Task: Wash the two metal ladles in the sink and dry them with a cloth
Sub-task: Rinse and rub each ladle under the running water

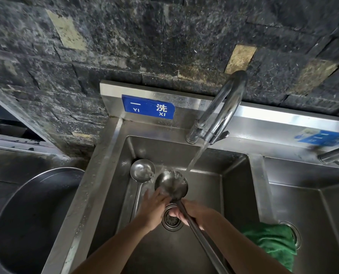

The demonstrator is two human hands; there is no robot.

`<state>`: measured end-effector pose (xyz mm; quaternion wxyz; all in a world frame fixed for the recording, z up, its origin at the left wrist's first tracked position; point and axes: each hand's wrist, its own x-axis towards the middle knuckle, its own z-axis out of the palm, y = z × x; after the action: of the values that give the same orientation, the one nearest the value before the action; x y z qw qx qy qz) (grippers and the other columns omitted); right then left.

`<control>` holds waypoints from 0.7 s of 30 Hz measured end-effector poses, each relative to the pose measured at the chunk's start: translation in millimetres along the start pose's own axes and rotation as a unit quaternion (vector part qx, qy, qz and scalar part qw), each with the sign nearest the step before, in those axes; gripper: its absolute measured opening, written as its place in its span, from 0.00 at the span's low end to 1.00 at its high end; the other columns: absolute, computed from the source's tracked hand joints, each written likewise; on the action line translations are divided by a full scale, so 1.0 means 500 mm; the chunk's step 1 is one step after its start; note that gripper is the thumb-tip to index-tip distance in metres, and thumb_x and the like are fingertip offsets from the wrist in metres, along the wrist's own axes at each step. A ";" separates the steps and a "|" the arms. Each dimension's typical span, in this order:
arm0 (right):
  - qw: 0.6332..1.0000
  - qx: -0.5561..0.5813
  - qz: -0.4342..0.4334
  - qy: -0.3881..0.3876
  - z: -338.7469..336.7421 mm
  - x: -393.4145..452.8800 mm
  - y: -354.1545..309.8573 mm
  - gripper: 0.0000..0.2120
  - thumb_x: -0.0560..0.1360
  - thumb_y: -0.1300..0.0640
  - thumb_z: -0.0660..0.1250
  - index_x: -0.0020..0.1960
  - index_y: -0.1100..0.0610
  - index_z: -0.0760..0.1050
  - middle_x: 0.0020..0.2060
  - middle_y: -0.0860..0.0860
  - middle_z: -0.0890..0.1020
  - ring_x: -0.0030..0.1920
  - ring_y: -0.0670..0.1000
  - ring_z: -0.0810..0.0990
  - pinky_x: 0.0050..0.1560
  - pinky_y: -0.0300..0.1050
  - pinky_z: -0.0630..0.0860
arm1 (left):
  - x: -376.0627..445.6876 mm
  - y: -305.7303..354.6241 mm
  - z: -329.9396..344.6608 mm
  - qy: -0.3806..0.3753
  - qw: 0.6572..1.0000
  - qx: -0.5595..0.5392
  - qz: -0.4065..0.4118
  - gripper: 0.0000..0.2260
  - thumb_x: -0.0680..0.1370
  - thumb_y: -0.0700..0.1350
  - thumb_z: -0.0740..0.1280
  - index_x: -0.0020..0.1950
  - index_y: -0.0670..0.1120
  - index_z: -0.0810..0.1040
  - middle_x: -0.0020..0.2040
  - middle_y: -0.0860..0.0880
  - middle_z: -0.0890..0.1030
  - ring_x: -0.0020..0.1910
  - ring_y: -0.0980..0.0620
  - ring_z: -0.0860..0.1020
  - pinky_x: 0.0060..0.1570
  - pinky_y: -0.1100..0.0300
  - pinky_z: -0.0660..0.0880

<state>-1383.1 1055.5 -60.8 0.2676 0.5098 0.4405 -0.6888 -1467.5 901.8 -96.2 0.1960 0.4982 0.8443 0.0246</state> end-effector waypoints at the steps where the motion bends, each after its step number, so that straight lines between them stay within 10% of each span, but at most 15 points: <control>1: 1.000 -0.001 0.003 -0.011 0.002 -0.008 -0.003 0.04 0.81 0.68 0.63 0.52 0.67 0.76 0.35 0.58 0.78 0.20 0.44 0.74 0.19 0.33 0.71 | 0.003 -0.004 -0.001 -0.004 1.000 0.013 0.008 0.27 0.60 0.45 0.80 0.58 0.56 0.80 0.53 0.59 0.83 0.63 0.52 0.76 0.56 0.39 0.77; 21: 0.949 -0.204 -0.226 0.086 0.038 0.063 -0.051 0.16 0.84 0.52 0.63 0.39 0.54 0.79 0.31 0.49 0.80 0.25 0.44 0.74 0.27 0.40 0.68 | 0.054 -0.021 -0.104 0.060 0.987 0.111 -0.104 0.14 0.63 0.42 0.79 0.47 0.46 0.84 0.50 0.49 0.83 0.56 0.46 0.77 0.56 0.44 0.76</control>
<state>-1423.4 1053.2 -80.1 0.1643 0.3888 0.6966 -0.5801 -1506.3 927.2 -59.1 0.0898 0.4243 0.8990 -0.0602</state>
